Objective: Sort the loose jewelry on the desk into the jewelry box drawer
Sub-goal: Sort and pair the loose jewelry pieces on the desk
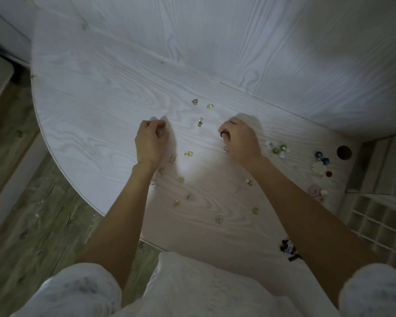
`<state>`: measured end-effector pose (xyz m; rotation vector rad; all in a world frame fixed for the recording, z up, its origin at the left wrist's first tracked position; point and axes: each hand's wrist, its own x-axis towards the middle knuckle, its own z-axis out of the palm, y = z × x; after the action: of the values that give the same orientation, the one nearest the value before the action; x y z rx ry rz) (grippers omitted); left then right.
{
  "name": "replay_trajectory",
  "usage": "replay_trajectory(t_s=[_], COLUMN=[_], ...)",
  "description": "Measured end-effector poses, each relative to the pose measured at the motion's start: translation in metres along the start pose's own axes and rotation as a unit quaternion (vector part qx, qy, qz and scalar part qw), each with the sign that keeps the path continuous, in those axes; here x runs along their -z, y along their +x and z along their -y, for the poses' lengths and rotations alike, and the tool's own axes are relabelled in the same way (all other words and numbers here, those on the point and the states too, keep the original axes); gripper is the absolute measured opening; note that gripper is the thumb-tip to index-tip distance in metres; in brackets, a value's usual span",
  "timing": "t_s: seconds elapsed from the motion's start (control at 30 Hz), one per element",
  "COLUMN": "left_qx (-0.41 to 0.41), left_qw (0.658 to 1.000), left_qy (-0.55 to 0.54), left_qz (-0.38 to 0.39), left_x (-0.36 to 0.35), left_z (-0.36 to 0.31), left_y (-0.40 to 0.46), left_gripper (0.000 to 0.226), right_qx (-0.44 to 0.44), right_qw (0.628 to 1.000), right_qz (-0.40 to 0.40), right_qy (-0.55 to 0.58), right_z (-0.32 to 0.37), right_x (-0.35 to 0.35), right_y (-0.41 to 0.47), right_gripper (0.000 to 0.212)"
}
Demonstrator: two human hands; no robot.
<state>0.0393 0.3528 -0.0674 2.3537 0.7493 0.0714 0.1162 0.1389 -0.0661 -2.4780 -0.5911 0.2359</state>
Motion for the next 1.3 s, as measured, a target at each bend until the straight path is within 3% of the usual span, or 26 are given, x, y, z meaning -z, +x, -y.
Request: replay_trajectory(t_s=[0.4,0.63,0.83,1.0,1.3], left_qx=[-0.067,-0.077,-0.221,-0.331,-0.241], left_qw=[0.987,0.990,0.965,0.921,0.937], left_qy=[0.127,0.088,-0.015,-0.003,-0.031], left_qz=[0.074,0.078,0.138,0.207,0.249], left_x=[0.001,-0.012,-0.044,-0.098,-0.132], left_z=[-0.006,-0.023,-0.080,-0.127,-0.149], left_y=[0.014,-0.020,-0.074,-0.116,-0.132], left_gripper=[0.017,0.015,0.009,0.004,0.013], right_qx=[-0.053,-0.123,-0.197,-0.236,-0.256], right_qw=[0.996,0.986,0.974,0.967,0.963], right_qz=[-0.056,-0.110,-0.113,-0.099,-0.084], right_qy=[0.035,0.025,0.009,-0.011,-0.006], right_z=[-0.010,-0.036,-0.058,-0.068,-0.069], right_x=[0.016,0.042,0.052,0.056,0.056], right_y=[-0.039,-0.106,-0.136,-0.146,-0.154], right_gripper=[0.011,0.009,0.008,0.007,0.033])
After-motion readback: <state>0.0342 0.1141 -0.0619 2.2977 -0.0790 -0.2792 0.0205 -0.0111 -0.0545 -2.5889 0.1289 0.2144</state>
